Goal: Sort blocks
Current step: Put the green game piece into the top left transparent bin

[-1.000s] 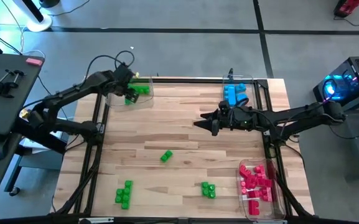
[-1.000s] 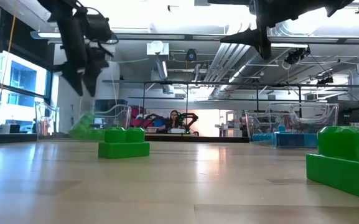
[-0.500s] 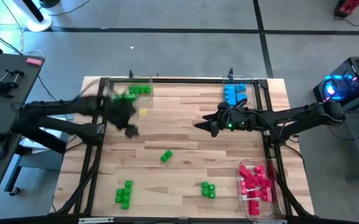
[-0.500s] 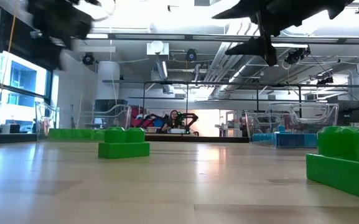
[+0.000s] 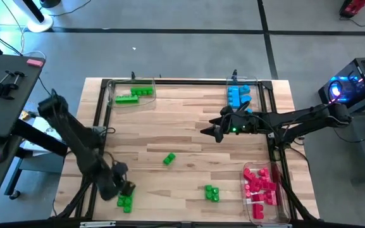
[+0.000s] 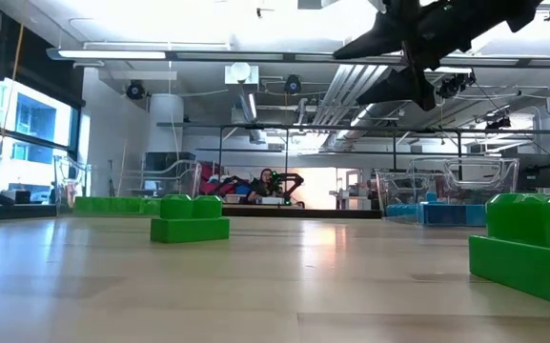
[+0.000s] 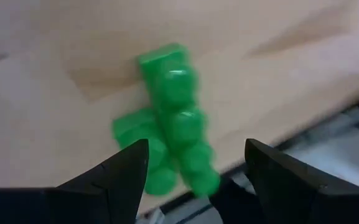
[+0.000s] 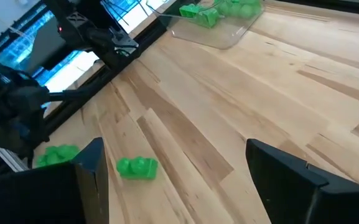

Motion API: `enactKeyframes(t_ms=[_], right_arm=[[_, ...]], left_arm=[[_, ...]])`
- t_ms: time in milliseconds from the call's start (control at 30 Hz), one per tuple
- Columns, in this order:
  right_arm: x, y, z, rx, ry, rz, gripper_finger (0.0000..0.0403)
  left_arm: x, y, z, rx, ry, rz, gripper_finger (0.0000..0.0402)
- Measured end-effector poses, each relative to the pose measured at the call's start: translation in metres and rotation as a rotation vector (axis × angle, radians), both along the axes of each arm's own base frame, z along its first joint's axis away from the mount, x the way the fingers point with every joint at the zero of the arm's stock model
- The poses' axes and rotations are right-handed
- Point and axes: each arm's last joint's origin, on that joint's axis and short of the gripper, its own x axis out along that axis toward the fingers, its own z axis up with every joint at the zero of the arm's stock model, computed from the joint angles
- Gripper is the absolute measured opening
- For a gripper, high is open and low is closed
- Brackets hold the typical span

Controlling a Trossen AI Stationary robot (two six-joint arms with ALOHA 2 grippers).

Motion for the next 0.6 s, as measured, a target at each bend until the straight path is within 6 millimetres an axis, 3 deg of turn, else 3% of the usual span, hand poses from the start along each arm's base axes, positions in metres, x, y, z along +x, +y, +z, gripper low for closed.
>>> enactKeyframes(t_ms=[167,367,600], right_arm=[[0.0,0.0,-0.001,-0.005,0.01,0.002,0.0254],[-0.001,0.0,-0.003,-0.011,0.034,0.006,0.0254],[-0.003,0.0,-0.005,-0.014,0.06,0.009,0.0254]], left_arm=[[0.021,-0.012,-0.023,0.047,0.1,0.118,0.025],[0.04,-0.011,-0.045,0.12,0.232,0.182,0.025],[0.053,-0.004,-0.058,0.141,0.286,0.112,0.0239]])
